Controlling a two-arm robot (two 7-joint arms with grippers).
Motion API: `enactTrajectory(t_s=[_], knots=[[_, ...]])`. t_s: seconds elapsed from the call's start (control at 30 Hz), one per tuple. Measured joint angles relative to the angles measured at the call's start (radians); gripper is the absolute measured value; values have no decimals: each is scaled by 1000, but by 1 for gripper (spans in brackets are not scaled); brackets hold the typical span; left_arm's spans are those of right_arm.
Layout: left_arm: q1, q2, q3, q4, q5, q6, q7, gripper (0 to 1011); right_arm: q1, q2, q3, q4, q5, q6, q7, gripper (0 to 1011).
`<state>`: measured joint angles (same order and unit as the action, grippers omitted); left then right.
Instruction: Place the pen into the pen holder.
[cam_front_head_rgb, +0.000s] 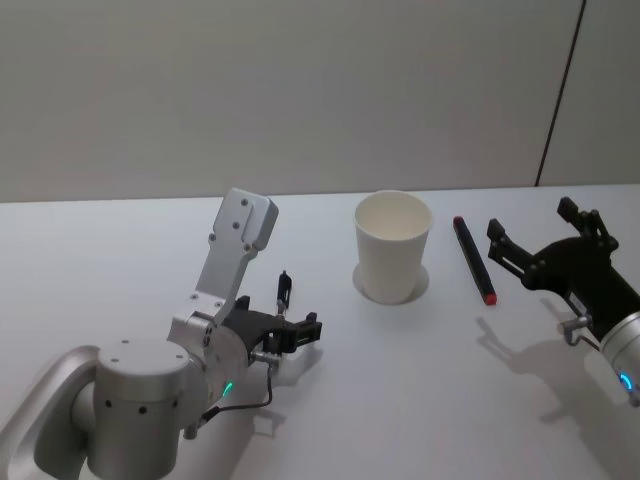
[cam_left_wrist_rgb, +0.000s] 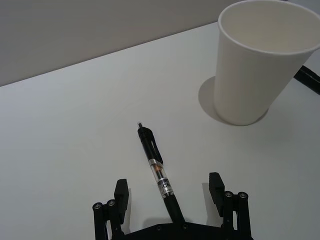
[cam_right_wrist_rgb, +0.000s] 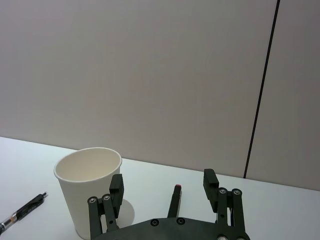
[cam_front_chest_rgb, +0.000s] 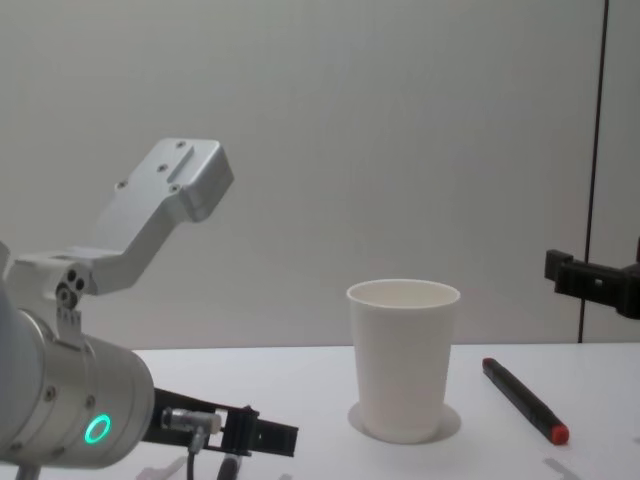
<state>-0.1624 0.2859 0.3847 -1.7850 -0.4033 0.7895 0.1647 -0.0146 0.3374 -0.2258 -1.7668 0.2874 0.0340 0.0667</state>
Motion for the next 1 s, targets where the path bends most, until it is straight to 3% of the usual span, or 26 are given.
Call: enactTrajectory(t_s=[1.0], knots=[[-31,-28,-22,77,13,26,-66,1001,0,0,0,0,0,0,0,1002]])
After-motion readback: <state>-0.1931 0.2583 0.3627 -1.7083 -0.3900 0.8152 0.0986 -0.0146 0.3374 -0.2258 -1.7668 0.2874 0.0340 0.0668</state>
